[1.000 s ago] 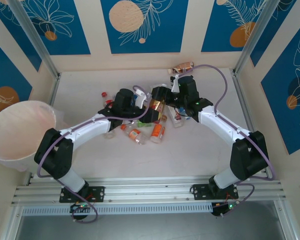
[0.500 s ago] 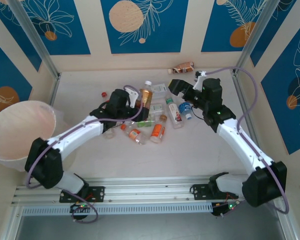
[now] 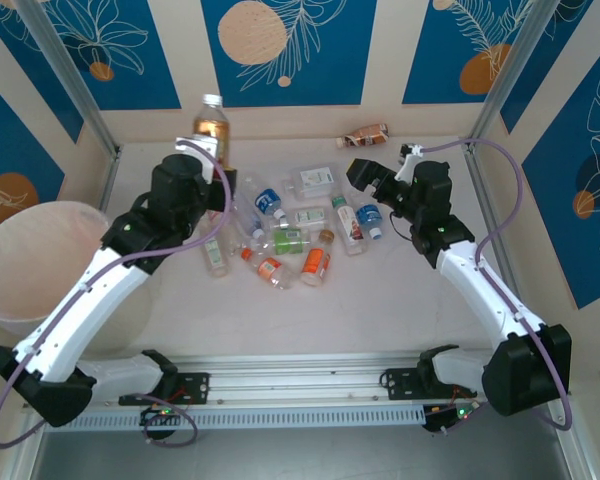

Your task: Put the plastic bottles in the bin

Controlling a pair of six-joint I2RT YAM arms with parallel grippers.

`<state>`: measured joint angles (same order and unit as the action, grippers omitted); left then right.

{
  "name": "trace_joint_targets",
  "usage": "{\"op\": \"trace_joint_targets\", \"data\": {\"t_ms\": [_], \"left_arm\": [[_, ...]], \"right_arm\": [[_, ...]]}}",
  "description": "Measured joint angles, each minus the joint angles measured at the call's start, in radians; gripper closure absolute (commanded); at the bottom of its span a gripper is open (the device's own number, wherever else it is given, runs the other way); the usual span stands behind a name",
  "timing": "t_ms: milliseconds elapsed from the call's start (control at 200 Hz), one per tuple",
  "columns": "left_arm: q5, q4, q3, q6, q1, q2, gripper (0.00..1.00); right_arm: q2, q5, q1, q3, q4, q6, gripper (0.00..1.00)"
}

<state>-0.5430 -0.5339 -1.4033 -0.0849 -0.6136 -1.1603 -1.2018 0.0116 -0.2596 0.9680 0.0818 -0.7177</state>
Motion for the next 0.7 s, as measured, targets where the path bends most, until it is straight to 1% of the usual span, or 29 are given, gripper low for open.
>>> {"op": "trace_joint_targets", "data": {"t_ms": [85,155,200,260,355,410,480,570,635,700], "left_arm": [[-0.167,-0.009,-0.014,0.048,0.006,0.035,0.64],[-0.258,-0.002,-0.014,0.091,0.036,0.063,0.65],[-0.301,0.0,-0.015,0.11,0.076,0.079,0.65],[-0.344,-0.006,-0.023,0.119,0.151,0.093,0.65],[-0.424,-0.062,-0.074,0.092,0.266,0.098,0.7],[-0.475,-0.108,-0.112,0.065,0.306,0.099,0.74],[-0.536,-0.167,-0.149,0.021,0.336,0.105,0.79],[-0.574,-0.258,-0.163,-0.061,0.37,0.117,0.83],[-0.567,-0.327,-0.151,-0.131,0.411,0.13,0.84],[-0.537,-0.372,-0.101,-0.192,0.467,0.155,0.86]], "right_arm": [[-0.021,0.004,0.0,0.0,0.014,0.006,0.0],[-0.042,0.013,0.0,0.0,0.018,0.01,0.0],[-0.058,0.019,0.0,0.001,0.018,0.01,0.0],[-0.078,0.024,0.0,0.003,0.016,0.01,0.01],[-0.105,0.034,0.0,0.019,0.009,0.009,0.0],[-0.111,0.039,0.0,0.031,0.005,0.009,0.0],[-0.112,0.042,0.0,0.043,0.002,0.009,0.0],[-0.113,0.042,0.0,0.061,0.001,0.009,0.0],[-0.122,0.047,0.0,0.078,-0.002,0.009,0.0],[-0.145,0.06,0.002,0.11,-0.017,0.01,0.0]]}}
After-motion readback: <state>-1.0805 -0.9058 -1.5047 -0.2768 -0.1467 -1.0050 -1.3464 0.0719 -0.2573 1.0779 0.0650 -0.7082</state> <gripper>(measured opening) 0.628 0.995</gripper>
